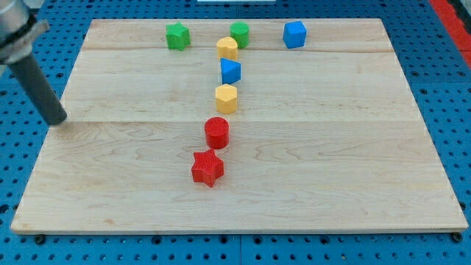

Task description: Move the red star to the right of the red circle

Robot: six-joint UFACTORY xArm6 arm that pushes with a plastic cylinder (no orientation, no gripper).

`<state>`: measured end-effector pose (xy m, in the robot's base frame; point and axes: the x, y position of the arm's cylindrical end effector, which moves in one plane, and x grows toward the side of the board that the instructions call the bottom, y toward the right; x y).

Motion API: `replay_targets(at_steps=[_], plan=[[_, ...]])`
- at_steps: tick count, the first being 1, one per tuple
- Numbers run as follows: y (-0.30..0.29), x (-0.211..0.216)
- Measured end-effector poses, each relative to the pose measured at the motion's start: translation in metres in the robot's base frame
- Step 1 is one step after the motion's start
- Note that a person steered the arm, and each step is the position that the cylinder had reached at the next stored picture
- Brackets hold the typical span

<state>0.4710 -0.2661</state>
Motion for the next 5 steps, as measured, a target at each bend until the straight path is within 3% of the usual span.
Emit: replay_targets(at_steps=[1, 2, 4, 5], plan=[[0.043, 0.046], [0.084, 0.06], [0.23, 0.068], [0.267, 0.075]])
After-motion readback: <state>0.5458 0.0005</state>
